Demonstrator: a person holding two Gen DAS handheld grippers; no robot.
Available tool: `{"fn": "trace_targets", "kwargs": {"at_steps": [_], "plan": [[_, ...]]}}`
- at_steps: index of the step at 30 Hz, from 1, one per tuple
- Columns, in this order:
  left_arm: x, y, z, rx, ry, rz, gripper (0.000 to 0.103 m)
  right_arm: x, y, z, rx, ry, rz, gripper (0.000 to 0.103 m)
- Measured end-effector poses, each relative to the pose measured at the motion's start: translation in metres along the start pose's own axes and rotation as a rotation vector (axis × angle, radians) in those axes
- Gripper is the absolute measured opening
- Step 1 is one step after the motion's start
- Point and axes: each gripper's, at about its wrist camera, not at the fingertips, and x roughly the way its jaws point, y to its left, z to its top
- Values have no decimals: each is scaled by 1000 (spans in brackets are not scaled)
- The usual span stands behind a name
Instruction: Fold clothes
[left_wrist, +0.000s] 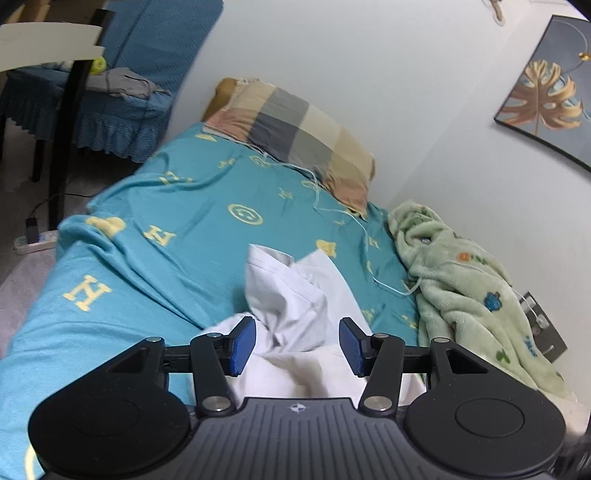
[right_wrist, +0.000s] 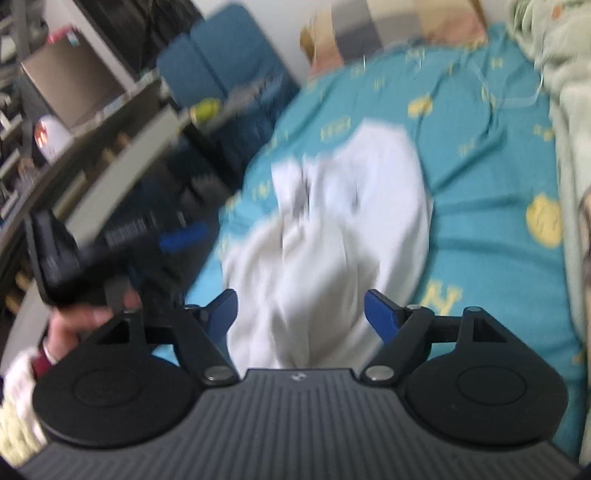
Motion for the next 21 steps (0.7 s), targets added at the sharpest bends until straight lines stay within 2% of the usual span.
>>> {"fn": "trace_targets", "kwargs": {"at_steps": [3,8,11,14,15,16,18,21], "plan": [[11,-8,-4,48,19,3,53,22,-5,31,63,-20,1,79],[27,-10,-6,77,47,-12,53,99,-16,73,87,7,-54,78],[35,-6,-5,73,50,-23,54,140,-28,82,102,8,-36,74],[45,1,-1,62,39,-33,59,168,-36,78,77,24,-8,67],[50,3,2,61,35,-31,60,176,-38,75,69,35,1,60],[54,5,4,55,35,-30,60,183,-41,72,62,51,11,42],[63,11,8,32,37,-41,61,191,-46,67,66,75,23,16],[72,17,11,3,41,-53,62,185,-50,70,86,58,26,8]]}}
